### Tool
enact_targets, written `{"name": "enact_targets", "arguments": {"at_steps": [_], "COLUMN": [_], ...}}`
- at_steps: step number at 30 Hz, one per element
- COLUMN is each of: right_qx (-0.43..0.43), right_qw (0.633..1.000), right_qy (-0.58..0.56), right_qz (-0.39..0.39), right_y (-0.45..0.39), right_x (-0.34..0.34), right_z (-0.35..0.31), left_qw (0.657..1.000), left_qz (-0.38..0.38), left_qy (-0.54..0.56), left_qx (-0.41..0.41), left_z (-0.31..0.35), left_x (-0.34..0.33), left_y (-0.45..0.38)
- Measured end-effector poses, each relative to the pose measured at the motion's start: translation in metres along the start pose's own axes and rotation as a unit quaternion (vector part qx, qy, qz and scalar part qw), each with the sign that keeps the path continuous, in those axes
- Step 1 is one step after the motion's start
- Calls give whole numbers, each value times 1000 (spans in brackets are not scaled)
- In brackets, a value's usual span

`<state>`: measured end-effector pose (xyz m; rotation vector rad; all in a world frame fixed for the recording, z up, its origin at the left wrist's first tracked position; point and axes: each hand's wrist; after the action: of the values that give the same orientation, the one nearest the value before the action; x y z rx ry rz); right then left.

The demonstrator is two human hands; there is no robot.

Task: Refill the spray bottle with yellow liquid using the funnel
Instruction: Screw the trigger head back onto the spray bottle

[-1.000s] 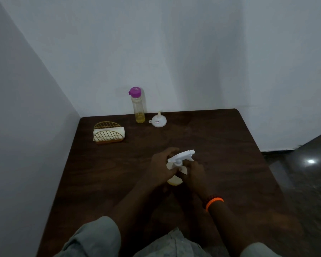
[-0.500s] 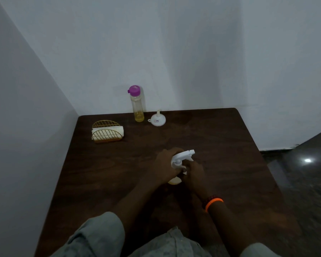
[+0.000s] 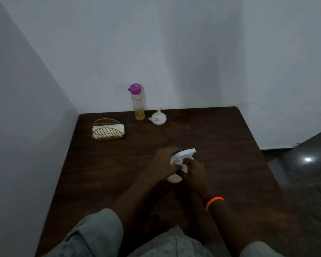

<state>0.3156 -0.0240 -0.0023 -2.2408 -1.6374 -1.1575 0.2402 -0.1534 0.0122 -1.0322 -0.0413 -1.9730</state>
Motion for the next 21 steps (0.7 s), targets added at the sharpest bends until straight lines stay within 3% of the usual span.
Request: {"name": "enact_targets", "arguments": {"at_steps": [5,7,14,21], "right_qx": [8,6,22,3], "right_qw": [1000,999,1000,1000], "right_qy": [23,33,12,16], "right_qz": [5,2,0,-4], "right_y": [-5,-7,-3,-6], "right_x": [-2,-3,1,3], "right_z": [2,3,1,2], "left_qw": [993,990,994,966], "left_qz": [-18,8,-63,-241], "left_qy": [-67,-91,-75,-88], "left_qx": [98,109,53,-39], "left_z": [9,13,8,-2], "left_x": [-1,-4,3,29], "left_y": [7,12,0,-32]}}
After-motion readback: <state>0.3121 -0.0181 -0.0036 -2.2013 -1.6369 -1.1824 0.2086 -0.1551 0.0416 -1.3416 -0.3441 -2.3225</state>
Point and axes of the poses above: each hand's wrist, its own y-axis away from the middle knuckle, its own x-axis out of the back of the hand, z = x × y, and after that the axes turned 13 degrees about -x, right-handed
